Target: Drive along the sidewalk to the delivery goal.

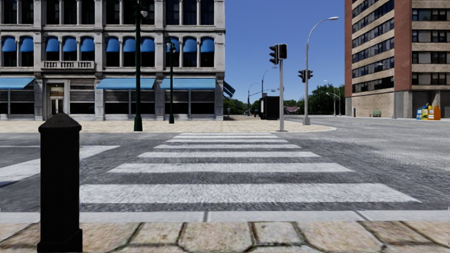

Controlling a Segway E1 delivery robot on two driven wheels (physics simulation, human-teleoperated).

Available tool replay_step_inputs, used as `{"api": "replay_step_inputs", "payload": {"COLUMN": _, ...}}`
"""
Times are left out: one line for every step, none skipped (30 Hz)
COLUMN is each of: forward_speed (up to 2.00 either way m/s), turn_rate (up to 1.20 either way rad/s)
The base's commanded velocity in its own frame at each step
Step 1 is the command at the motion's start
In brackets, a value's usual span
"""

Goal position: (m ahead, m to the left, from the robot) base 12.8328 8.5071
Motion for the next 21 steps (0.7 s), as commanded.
{"api": "replay_step_inputs", "payload": {"forward_speed": 2.00, "turn_rate": 0.07}}
{"api": "replay_step_inputs", "payload": {"forward_speed": 2.00, "turn_rate": 0.07}}
{"api": "replay_step_inputs", "payload": {"forward_speed": 2.00, "turn_rate": 0.07}}
{"api": "replay_step_inputs", "payload": {"forward_speed": 2.00, "turn_rate": 0.07}}
{"api": "replay_step_inputs", "payload": {"forward_speed": 2.00, "turn_rate": 0.07}}
{"api": "replay_step_inputs", "payload": {"forward_speed": 2.00, "turn_rate": 0.07}}
{"api": "replay_step_inputs", "payload": {"forward_speed": 2.00, "turn_rate": 0.07}}
{"api": "replay_step_inputs", "payload": {"forward_speed": 2.00, "turn_rate": 0.07}}
{"api": "replay_step_inputs", "payload": {"forward_speed": 2.00, "turn_rate": 0.07}}
{"api": "replay_step_inputs", "payload": {"forward_speed": 2.00, "turn_rate": 0.04}}
{"api": "replay_step_inputs", "payload": {"forward_speed": 1.90, "turn_rate": 0.01}}
{"api": "replay_step_inputs", "payload": {"forward_speed": 1.72, "turn_rate": 0.00}}
{"api": "replay_step_inputs", "payload": {"forward_speed": 1.72, "turn_rate": 0.00}}
{"api": "replay_step_inputs", "payload": {"forward_speed": 1.65, "turn_rate": 0.00}}
{"api": "replay_step_inputs", "payload": {"forward_speed": 1.61, "turn_rate": 0.00}}
{"api": "replay_step_inputs", "payload": {"forward_speed": 1.60, "turn_rate": 0.00}}
{"api": "replay_step_inputs", "payload": {"forward_speed": 1.60, "turn_rate": 0.00}}
{"api": "replay_step_inputs", "payload": {"forward_speed": 1.59, "turn_rate": 0.00}}
{"api": "replay_step_inputs", "payload": {"forward_speed": 1.59, "turn_rate": 0.00}}
{"api": "replay_step_inputs", "payload": {"forward_speed": 1.59, "turn_rate": 0.00}}
{"api": "replay_step_inputs", "payload": {"forward_speed": 1.59, "turn_rate": 0.00}}
